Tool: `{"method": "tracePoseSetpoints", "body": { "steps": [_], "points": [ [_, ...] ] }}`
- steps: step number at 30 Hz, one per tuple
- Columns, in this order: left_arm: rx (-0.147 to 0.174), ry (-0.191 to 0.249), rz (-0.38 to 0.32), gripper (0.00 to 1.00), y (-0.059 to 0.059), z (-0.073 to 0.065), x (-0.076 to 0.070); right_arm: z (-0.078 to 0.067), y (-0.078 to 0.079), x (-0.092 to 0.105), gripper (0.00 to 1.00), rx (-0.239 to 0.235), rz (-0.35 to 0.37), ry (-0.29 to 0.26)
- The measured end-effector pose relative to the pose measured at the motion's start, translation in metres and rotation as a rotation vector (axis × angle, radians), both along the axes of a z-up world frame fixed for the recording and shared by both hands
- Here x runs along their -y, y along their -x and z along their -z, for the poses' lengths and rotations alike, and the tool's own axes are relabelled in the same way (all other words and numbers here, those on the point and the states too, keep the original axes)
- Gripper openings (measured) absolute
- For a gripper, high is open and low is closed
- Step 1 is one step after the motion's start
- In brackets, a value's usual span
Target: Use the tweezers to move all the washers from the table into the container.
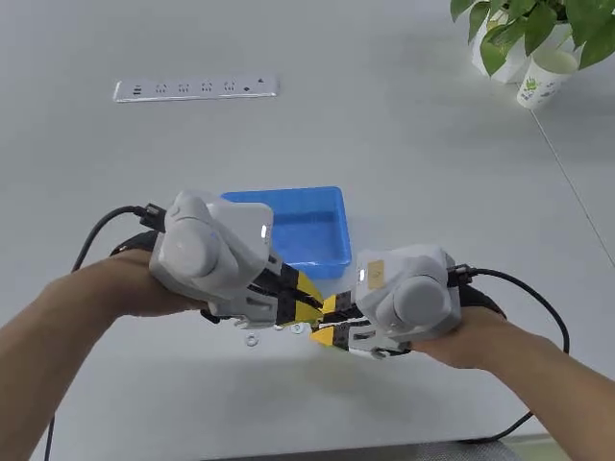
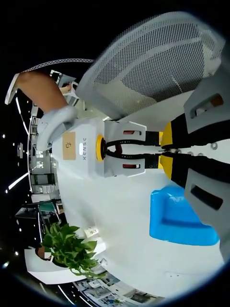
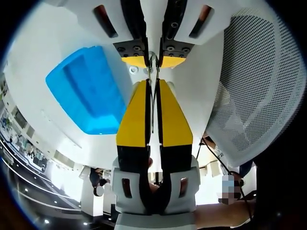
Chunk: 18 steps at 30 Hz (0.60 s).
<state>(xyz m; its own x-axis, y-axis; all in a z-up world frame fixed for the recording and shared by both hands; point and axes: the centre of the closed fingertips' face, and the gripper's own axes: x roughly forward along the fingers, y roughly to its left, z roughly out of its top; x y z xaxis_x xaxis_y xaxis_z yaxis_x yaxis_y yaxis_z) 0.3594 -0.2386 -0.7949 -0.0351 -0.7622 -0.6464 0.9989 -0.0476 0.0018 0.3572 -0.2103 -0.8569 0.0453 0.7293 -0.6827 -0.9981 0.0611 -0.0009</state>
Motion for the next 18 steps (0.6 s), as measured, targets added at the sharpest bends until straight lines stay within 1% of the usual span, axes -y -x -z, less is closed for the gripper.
{"method": "tracePoseSetpoints", "body": {
  "steps": [9,12,18],
  "points": [
    [-0.011,0.026,-0.031,0.07,-0.004,-0.018,-0.005,-0.018,-0.004,-0.004,0.1,0.017,-0.011,-0.011],
    [-0.013,0.024,-0.035,0.07,-0.004,-0.022,-0.006,-0.022,-0.004,-0.005,0.1,0.018,-0.016,-0.013],
    [-0.006,0.019,-0.043,0.07,-0.007,-0.031,-0.008,-0.031,-0.008,-0.005,0.1,0.022,-0.015,-0.024]
  ]
}}
